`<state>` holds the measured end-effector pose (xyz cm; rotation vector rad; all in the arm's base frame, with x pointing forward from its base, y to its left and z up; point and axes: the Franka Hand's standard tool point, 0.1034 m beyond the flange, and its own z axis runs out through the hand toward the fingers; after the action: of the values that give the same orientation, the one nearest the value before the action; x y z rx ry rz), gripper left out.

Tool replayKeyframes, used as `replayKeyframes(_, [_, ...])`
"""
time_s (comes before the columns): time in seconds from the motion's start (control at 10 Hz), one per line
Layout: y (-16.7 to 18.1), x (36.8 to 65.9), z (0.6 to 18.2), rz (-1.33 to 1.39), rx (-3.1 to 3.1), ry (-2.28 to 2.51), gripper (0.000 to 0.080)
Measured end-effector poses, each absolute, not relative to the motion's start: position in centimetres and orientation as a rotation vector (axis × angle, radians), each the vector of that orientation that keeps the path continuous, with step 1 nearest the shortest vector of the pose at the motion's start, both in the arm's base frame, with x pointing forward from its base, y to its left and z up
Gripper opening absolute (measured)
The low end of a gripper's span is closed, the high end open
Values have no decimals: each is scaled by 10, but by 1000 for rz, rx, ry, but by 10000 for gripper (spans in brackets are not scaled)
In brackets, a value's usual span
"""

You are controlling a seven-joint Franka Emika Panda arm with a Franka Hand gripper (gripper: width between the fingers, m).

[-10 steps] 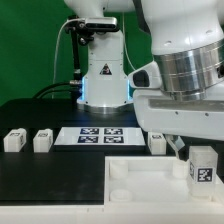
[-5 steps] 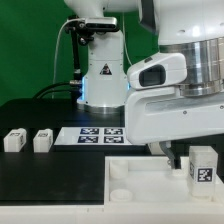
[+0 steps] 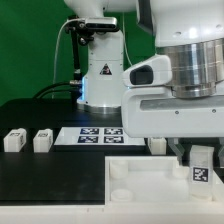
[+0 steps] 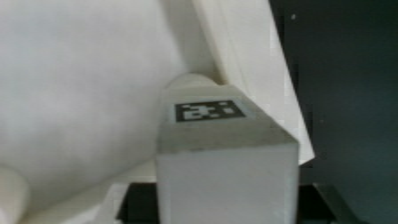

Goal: Assemble one leg

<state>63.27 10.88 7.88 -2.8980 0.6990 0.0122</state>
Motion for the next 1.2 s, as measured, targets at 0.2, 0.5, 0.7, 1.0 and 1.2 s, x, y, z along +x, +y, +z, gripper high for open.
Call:
replayKeyframes(0.2, [106, 632, 78, 49, -2782, 1050, 301])
replayKeyframes(0.5, [107, 626, 77, 131, -2410, 1679, 301])
replayKeyframes(0.7, [114, 625, 78, 180, -2184, 1945, 300])
replayKeyframes(1.0, [117, 624, 77, 190, -2148, 1986, 299])
replayKeyframes(1.2, [119, 624, 77, 148, -2361, 1729, 553])
